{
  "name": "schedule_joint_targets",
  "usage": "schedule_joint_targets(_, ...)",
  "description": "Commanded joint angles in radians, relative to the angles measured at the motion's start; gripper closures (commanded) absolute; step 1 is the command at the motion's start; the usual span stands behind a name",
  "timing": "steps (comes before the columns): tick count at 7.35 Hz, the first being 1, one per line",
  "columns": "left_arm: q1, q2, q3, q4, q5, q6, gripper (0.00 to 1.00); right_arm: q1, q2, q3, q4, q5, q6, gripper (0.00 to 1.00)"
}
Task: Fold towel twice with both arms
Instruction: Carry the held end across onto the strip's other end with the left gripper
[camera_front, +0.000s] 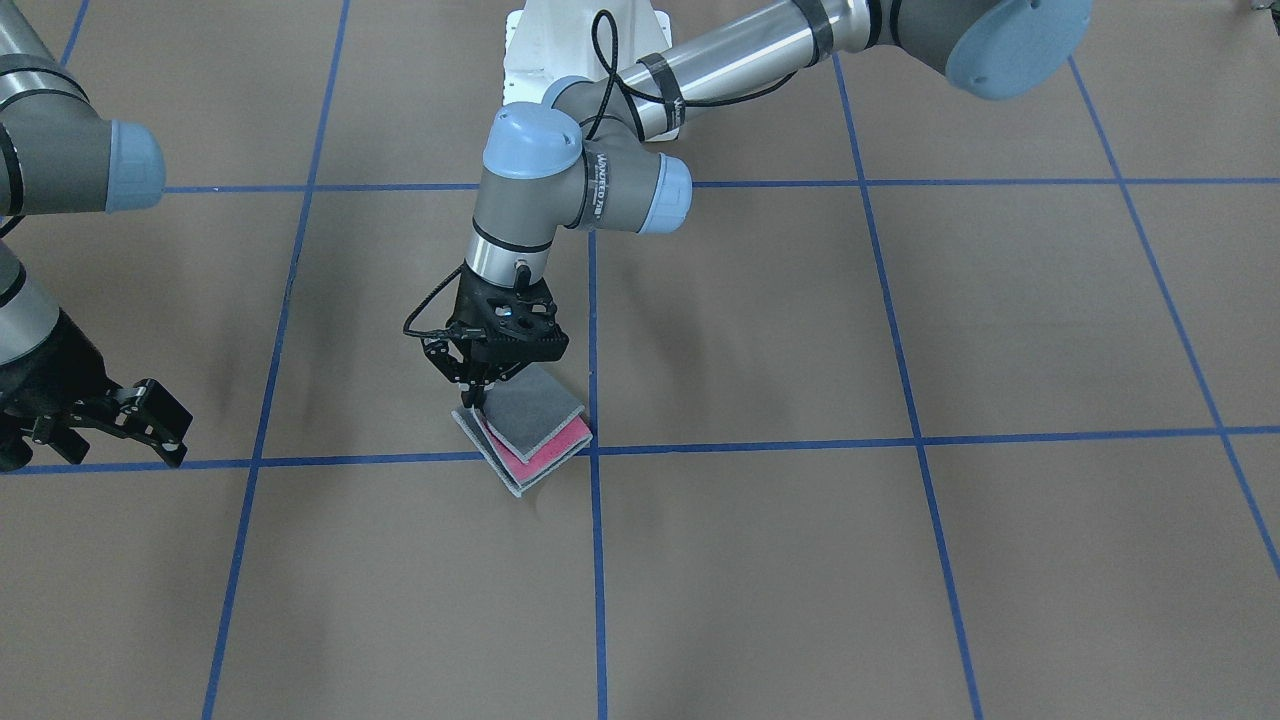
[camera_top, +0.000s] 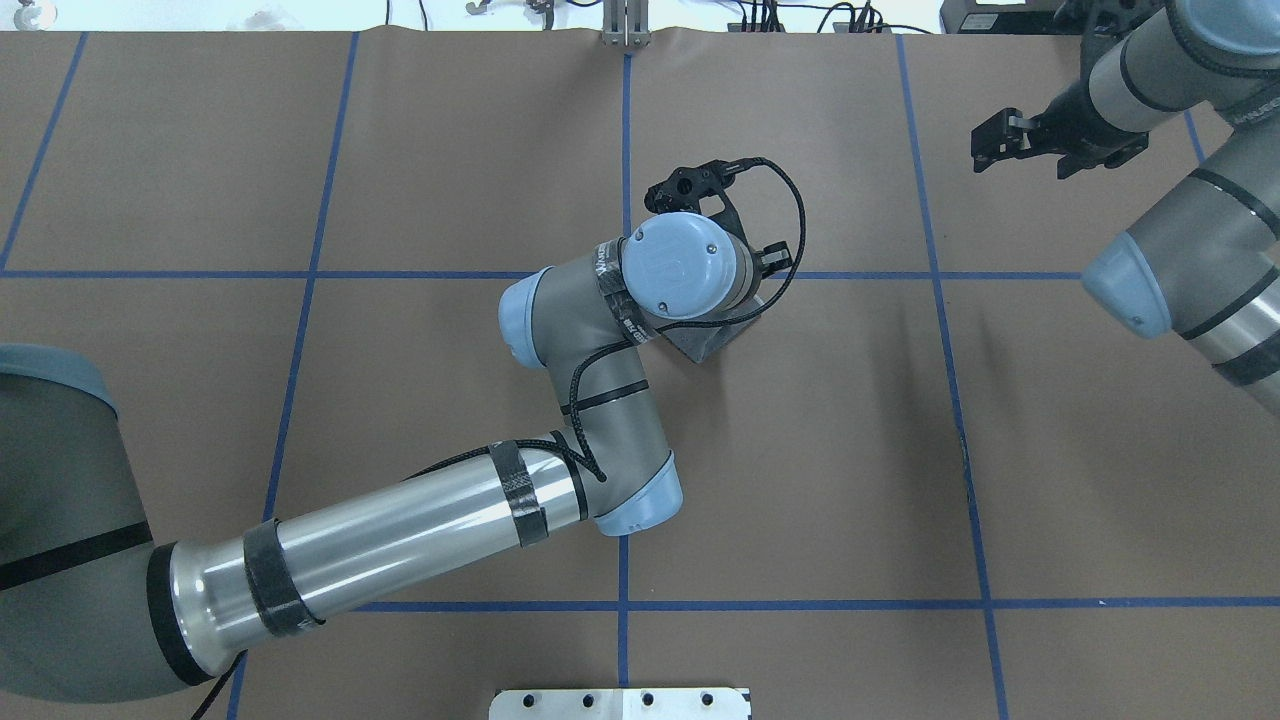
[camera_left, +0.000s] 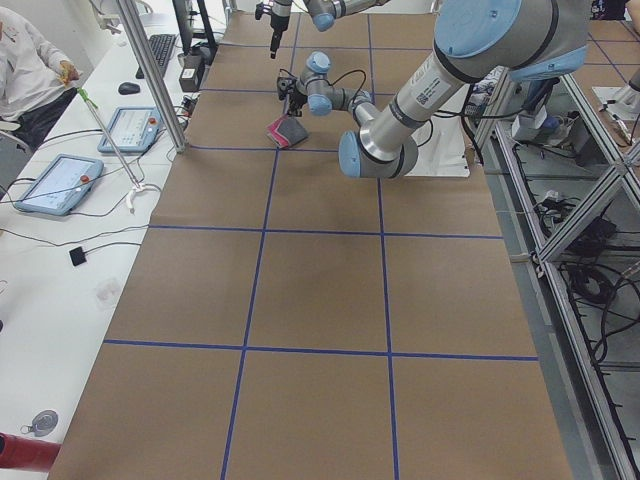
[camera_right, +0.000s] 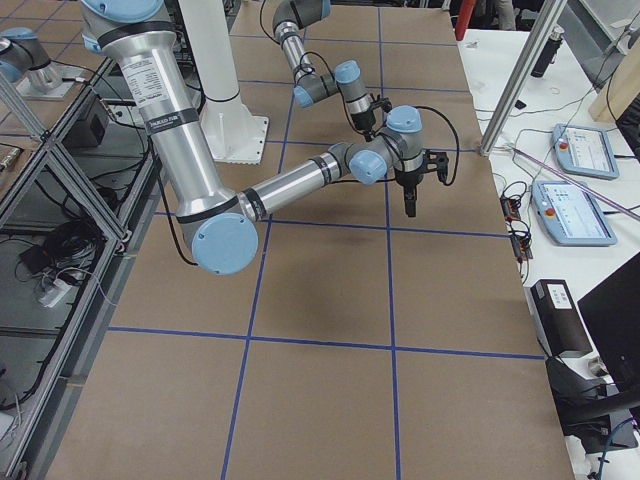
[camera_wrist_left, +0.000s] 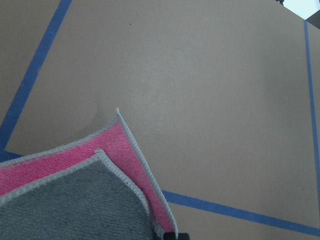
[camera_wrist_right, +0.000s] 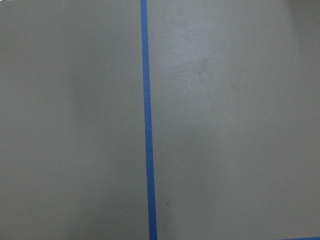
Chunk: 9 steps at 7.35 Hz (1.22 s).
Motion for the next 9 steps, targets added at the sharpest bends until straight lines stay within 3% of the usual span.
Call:
schedule_joint_targets(1,0.002,-0.001,0.007,0.0,0.0,0.0,0.7,0.0,0.0,0.0,0.0,0.0,0.0,0.0)
schedule_joint_targets(2,0.002,-0.001,0.009,-0.001,0.002,0.0,0.34,0.0,0.0,0.0,0.0,0.0,0.0,0.0)
schedule_joint_targets(4,0.0,-0.013,0.012,-0.003,0.011,-0.003,0.01,0.0,0.002,0.0,0.0,0.0,0.0,0.0)
schedule_joint_targets(7,-0.009,-0.018,-0.012,0.005,0.003,0.002,0.0,0.0,-0.002,-0.002,0.0,0.0,-0.005,0.0)
schedule_joint_targets(8,-0.021,-0.016,-0.04,0.059,-0.007,0.008,0.0,0.0,0.001,-0.002,-0.002,0.002,-0.014,0.0)
schedule_joint_targets(9,-0.056,-0.012,-0.11,0.194,-0.086,0.103,0.0,0.006,0.002,-0.003,-0.003,0.015,-0.04,0.0)
